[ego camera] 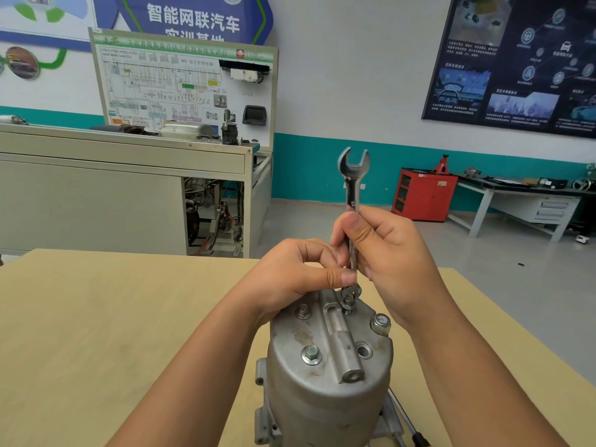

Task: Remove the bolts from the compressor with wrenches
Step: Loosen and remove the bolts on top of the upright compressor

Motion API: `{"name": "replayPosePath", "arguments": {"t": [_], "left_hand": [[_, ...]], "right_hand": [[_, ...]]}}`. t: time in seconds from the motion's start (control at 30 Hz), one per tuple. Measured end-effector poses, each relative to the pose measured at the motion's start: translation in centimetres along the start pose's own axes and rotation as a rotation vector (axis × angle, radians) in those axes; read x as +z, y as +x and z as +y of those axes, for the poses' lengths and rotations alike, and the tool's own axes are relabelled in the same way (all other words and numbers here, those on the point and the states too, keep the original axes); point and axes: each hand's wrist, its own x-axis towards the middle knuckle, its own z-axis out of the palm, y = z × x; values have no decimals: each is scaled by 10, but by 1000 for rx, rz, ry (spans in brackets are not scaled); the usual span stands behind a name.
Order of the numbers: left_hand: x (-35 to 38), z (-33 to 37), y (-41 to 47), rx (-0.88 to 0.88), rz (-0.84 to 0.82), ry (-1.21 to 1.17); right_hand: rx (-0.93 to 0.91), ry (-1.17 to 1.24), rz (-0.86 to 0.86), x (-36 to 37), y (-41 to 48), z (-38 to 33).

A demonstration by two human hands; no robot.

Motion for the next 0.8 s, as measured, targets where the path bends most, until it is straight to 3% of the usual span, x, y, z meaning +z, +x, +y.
{"name": "replayPosePath", "arguments": {"t": [0.23, 0.4, 0.8], "left_hand": [[-1, -3, 0, 18, -3, -8], [-3, 1, -1, 25, -104, -13], [0, 7, 2, -5, -127, 174]], "right_hand": [[59, -24, -17, 2, 4, 3], [74, -6, -90, 1, 4, 2], [11, 163, -182, -19, -12, 6]]}}
